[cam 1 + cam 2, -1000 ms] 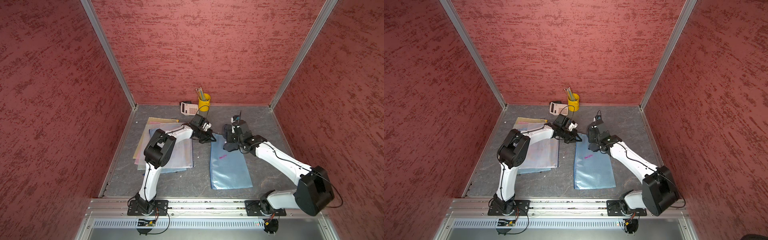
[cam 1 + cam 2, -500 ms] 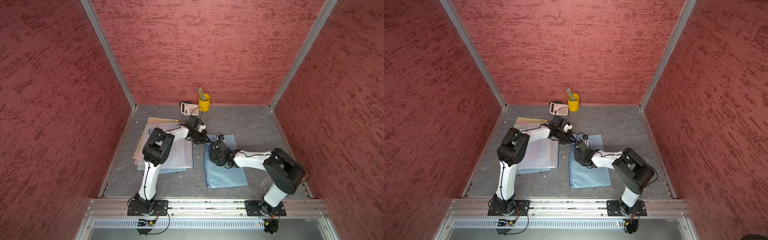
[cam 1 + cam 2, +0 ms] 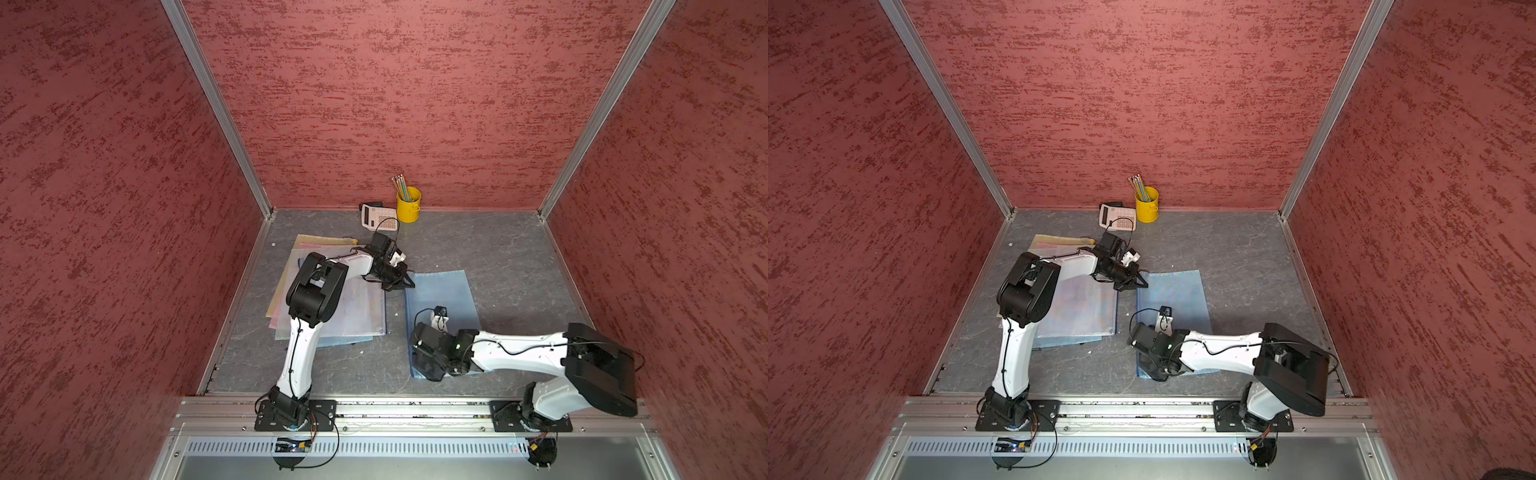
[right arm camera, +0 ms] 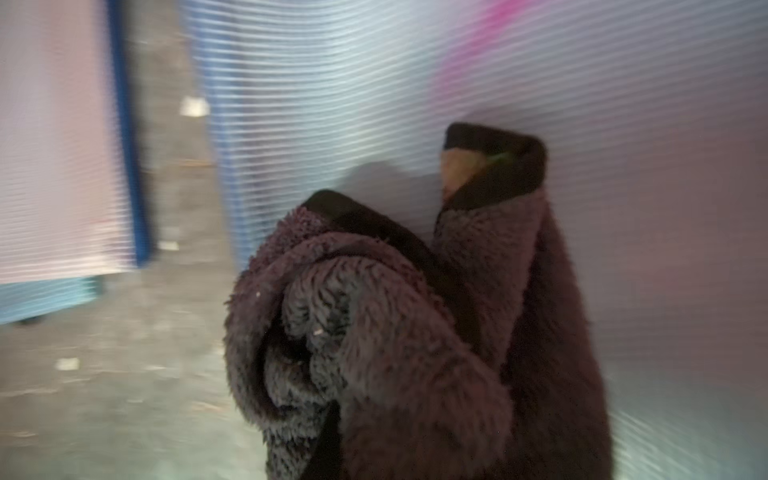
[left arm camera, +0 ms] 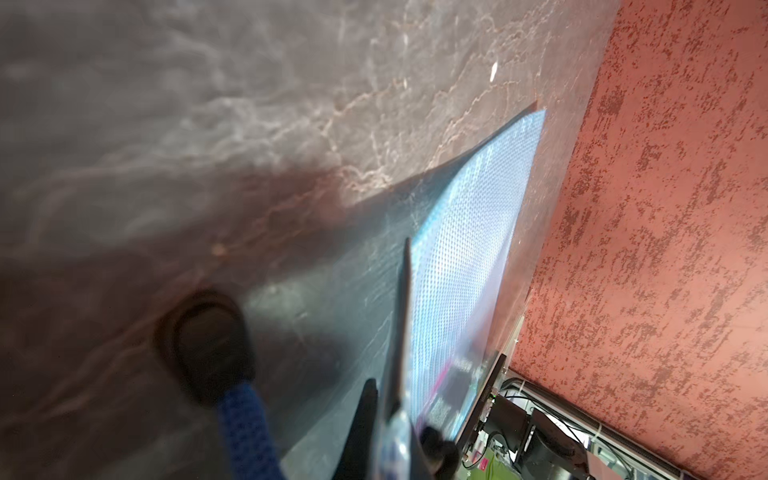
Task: Wipe the document bag
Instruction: Wipe the dirt from the document bag.
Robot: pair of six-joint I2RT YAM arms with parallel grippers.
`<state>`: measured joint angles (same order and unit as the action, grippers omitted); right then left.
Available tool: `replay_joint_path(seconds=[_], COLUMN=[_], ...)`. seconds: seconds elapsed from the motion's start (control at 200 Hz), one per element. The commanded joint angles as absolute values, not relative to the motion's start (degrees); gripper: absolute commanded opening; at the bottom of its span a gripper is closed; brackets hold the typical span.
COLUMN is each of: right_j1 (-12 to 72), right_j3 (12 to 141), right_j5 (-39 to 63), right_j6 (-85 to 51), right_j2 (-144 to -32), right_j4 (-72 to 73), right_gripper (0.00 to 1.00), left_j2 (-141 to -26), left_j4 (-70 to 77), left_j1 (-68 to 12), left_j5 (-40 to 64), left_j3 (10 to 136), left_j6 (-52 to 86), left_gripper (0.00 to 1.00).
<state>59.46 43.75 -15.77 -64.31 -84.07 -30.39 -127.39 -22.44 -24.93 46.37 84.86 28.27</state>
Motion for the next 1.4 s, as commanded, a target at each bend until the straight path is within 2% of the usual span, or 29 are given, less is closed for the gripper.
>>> replay_joint_path(seconds=[0.0,0.105,0.27,0.356,0.506,0.656,0.786,0.902,0.967,1.062,1.157,1.287,1.393], right_j1=[48.1,41.7,39.2,39.5,40.5,46.4,56.0,65.2,66.5,61.3,52.3,45.2,42.5], right_j3=[51.5,59.0,62.9,60.6,51.6,43.6,37.6,32.8,32.2,38.5,47.6,54.8,54.9], right_j5=[-22.5,-23.6,-21.9,-19.4,-17.1,-17.6,-13.8,-8.7,-8.7,-16.9,-22.7,-24.2,-23.5], right_j6=[-55.5,-45.1,-37.7,-38.1,-43.1,-49.6,-60.7,-71.6,-73.6,-67.8,-57.3,-47.6,-43.8], right_j2=[-81.0,-86.7,-100.2,-104.0,-104.5,-101.9,-97.9,-89.5,-83.8,-77.7,-76.7,-83.8,-92.3], right_j4=[-43.9,-35.7,-24.0,-20.1,-17.7,-22.8,-31.7,-39.7,-44.3,-50.6,-45.6,-33.8,-24.2], right_gripper=[0.00,0.00,0.00,0.00,0.00,0.00,0.00,0.00,0.00,0.00,0.00,0.00,0.00], left_j2=[-127.2,-127.1,-127.1,-127.0,-127.6,-127.3,-127.7,-128.2,-128.5,-128.7,-128.4,-127.4,-127.0], left_j4=[-23.8,-24.2,-23.2,-22.2,-20.6,-19.0,-16.3,-16.6,-17.1,-18.7,-21.4,-21.1,-20.4], left_j1=[-25.0,-25.3,-25.9,-26.0,-26.0,-25.5,-24.7,-24.5,-24.6,-25.2,-25.9,-26.5,-26.8], left_j5=[46.6,46.5,45.7,45.2,44.5,42.0,41.7,42.1,42.9,43.7,43.3,42.7,42.2], left_j3=[85.3,85.2,85.2,85.0,85.4,84.9,84.3,85.6,86.4,87.3,87.8,85.7,84.3], left_j6=[25.0,24.7,26.0,27.3,29.9,33.8,37.2,37.3,36.6,34.4,31.7,31.1,31.2], left_gripper=[0.00,0.00,0.00,0.00,0.00,0.00,0.00,0.00,0.00,0.00,0.00,0.00,0.00])
